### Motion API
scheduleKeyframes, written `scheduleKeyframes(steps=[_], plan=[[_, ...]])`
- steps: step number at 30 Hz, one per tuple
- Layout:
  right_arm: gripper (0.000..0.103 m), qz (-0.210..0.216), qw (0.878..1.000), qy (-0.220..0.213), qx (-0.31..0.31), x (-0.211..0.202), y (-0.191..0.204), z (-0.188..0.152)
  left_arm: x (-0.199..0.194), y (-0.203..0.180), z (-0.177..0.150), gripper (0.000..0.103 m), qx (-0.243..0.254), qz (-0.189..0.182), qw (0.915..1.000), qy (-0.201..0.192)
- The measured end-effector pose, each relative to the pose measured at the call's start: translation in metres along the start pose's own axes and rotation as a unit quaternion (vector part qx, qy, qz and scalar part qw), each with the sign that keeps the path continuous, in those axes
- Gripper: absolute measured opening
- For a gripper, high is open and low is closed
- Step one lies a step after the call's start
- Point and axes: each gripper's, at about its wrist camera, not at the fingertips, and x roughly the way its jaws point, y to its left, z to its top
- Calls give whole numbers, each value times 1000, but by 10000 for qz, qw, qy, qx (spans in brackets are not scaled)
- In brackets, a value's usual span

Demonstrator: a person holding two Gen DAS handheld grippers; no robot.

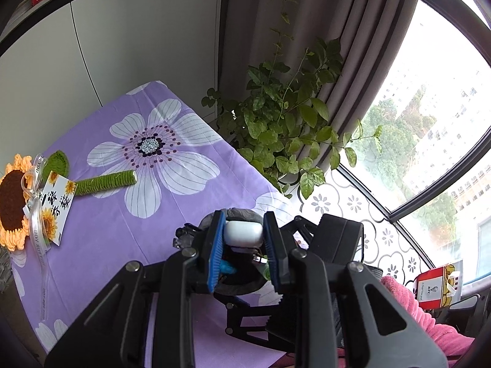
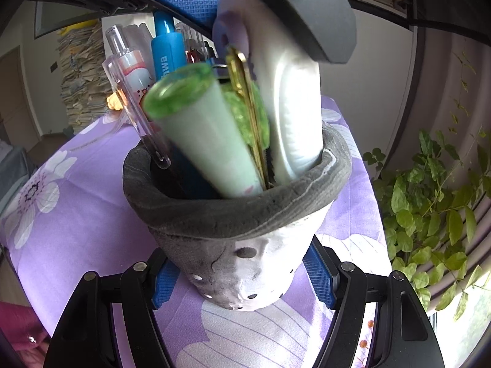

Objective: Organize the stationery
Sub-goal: 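Lift the correction tape with the left gripper and push it into the cup, then open the left gripper and withdraw it from the cup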

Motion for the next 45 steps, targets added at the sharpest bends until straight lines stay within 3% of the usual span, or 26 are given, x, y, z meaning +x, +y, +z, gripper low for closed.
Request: scheduleKeyframes(steps=[7, 18, 26, 29, 35, 45], plan=[[73, 27, 10000, 12, 21, 1, -2, 0, 4, -4, 1, 24, 52, 72, 10000, 32], [73, 25, 10000, 12, 23, 1, -3, 1, -6, -1, -2, 24, -167, -152, 9997, -3], [73, 24, 10000, 12, 24, 1, -3, 1, -37, 1, -10, 46, -256, -424, 9983, -296], [73, 37, 10000, 18, 49, 2, -4, 1, -50, 5, -11, 58, -346, -249, 9977, -536], [73, 31, 10000, 21, 47, 3, -3, 1, -67, 26, -17, 58, -668, -50, 9947, -780], [73, 32, 10000, 20, 45, 2, -3, 1, -70, 50, -48, 58, -994, 412, 9906, -850]])
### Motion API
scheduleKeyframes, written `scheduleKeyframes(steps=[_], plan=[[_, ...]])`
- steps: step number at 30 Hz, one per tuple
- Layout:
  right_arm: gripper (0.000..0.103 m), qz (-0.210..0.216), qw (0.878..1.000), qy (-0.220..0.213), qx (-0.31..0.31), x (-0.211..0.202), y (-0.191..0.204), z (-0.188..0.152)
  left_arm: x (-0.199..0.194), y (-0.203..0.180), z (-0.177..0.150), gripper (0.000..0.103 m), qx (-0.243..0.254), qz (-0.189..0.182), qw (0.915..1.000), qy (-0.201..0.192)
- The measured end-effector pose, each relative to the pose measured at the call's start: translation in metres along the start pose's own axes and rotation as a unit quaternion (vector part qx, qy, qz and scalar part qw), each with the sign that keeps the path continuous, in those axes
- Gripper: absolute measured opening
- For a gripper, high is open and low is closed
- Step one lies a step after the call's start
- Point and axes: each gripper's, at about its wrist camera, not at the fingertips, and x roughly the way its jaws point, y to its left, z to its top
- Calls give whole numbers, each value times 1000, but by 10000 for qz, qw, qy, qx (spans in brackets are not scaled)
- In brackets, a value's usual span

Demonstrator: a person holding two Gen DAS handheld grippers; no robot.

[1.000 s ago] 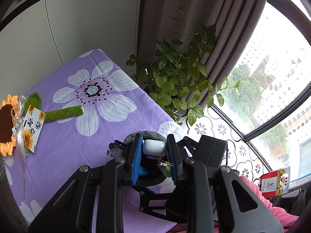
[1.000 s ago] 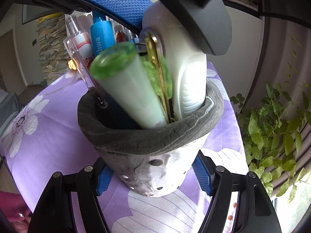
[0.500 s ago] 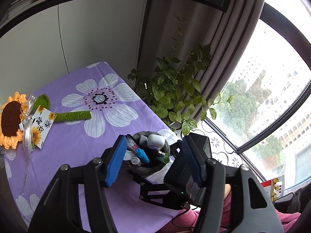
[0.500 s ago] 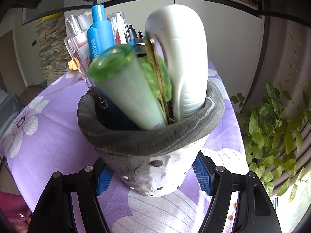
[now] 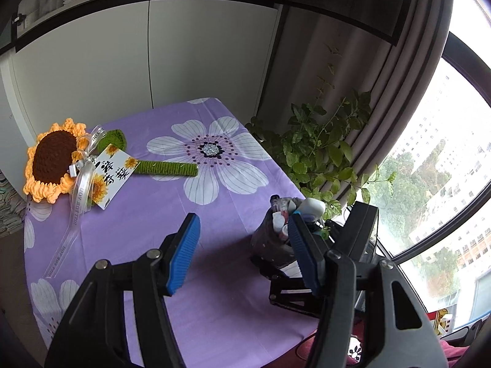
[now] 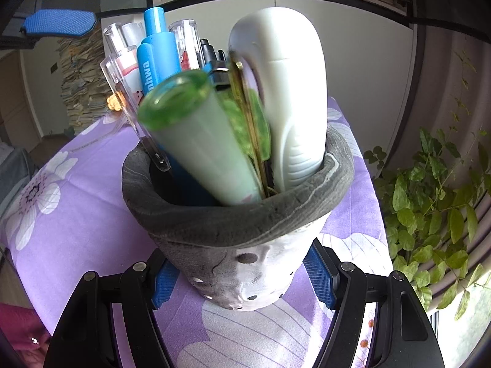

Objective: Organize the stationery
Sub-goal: 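Open the left gripper and withdraw it from the cup, then lower the filled cup onto the table and open the right gripper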

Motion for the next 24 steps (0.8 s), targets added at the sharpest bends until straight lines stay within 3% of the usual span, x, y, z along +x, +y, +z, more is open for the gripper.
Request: scheduleKeyframes(steps=[7, 15, 24], plan=[[73, 15, 10000, 13, 30, 0, -1, -1, 4, 24, -27, 60, -118, 350, 9993, 81], [75, 14, 10000, 16, 69, 0, -1, -2, 7, 57, -46, 60, -608, 407, 9970, 249], [85, 225, 9997, -57, 15, -3, -1, -1, 0, 73, -62, 60, -712, 393, 9965, 177]])
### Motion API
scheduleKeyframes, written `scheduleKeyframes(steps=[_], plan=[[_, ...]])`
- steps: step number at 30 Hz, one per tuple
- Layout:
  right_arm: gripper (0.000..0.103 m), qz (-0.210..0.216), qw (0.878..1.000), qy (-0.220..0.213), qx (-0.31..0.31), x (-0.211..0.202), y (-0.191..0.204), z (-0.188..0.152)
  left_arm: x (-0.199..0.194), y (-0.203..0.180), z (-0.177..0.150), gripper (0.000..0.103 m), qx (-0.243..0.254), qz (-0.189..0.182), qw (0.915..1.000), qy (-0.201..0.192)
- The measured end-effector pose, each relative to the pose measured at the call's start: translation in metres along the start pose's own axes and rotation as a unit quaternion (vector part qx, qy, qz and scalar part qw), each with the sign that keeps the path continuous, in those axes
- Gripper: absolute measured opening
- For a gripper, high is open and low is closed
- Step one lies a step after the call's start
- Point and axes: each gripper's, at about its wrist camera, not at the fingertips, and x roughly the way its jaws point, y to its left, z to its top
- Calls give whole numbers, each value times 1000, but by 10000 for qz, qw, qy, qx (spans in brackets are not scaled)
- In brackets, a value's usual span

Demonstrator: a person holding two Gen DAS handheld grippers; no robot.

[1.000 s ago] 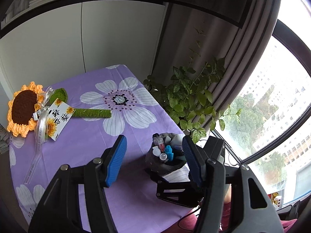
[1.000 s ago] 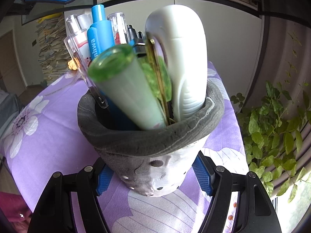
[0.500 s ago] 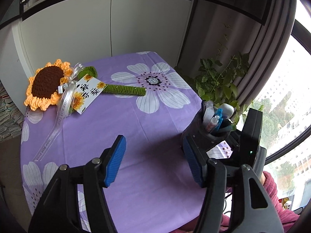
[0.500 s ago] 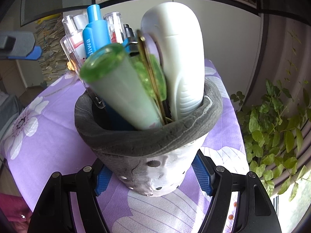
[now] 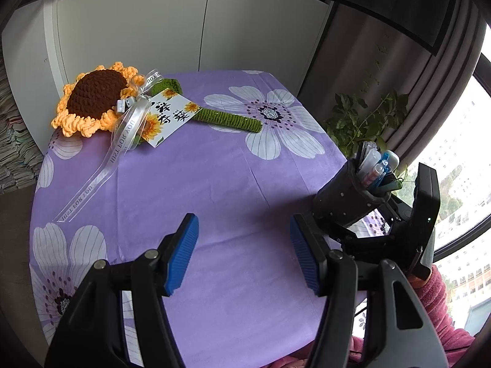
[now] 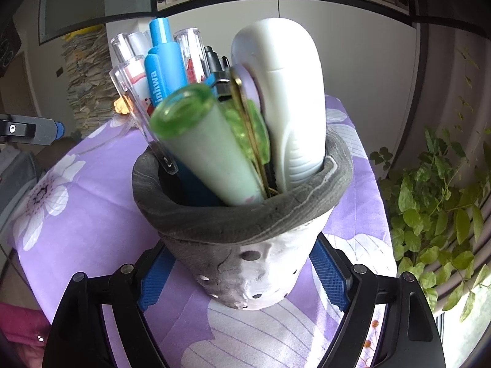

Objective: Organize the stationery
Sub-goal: 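Lower the filled cup onto the table and open the right gripper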

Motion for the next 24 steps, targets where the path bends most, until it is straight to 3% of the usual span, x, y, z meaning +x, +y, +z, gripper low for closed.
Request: scheduleKeyframes(steps=[15, 18, 21, 24], plan=[[85, 109, 9969, -426, 656, -23, -11, 13, -3, 30, -18, 60, -49, 104, 9996, -241], [85, -208, 9985, -368, 342, -22, 2, 20, -4, 32, -20, 64, -45, 229, 9988, -433], [84, -530, 9978, -351, 170, -19, 9, 23, -5, 35, -22, 74, 3, 472, 9970, -610], [78, -530, 9974, -398, 271, -21, 9, 26, -5, 39, -23, 76, 53, 592, 9962, -640]])
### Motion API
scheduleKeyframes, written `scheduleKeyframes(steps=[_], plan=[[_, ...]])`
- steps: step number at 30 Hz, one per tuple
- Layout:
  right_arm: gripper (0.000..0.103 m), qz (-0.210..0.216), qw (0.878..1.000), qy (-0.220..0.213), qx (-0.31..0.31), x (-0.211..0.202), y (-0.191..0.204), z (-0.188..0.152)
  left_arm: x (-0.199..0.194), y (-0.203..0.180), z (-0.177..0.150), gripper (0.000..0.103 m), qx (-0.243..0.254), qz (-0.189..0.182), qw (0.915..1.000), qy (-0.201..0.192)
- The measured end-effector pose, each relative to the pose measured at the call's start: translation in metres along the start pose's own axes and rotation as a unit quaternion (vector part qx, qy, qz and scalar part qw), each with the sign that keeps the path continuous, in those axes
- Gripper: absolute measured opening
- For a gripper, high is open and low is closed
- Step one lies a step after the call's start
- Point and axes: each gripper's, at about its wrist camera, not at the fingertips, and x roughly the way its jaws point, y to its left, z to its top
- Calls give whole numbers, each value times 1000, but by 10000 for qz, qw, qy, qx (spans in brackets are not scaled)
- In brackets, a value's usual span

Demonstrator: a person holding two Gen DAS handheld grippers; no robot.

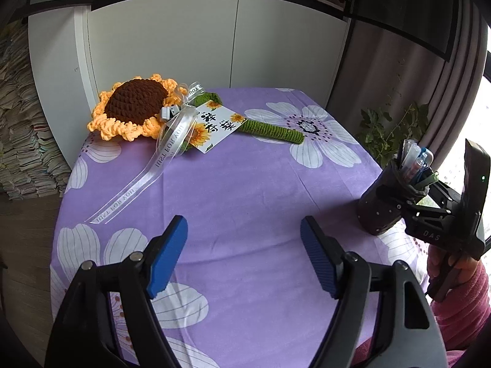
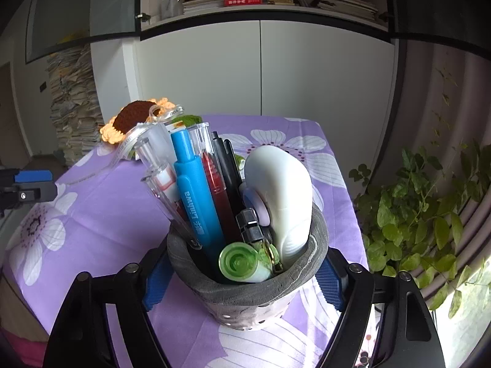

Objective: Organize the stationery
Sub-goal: 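Lower the filled cup onto the table and open the right gripper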

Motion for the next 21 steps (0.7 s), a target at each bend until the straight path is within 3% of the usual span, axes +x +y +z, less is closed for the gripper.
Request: scheduleKeyframes(steps=[9, 14, 21], plan=[[72, -148, 9999, 75, 43, -3, 4, 6, -2, 7, -4, 77, -65, -18, 10000, -47], [72, 118, 9996, 80, 223, -5, 8, 17, -6, 7, -5, 77, -63, -29, 9999, -102], [72, 199, 9997, 6, -105, 0, 35, 37, -18, 21, -11, 78, -170, 147, 9994, -279]])
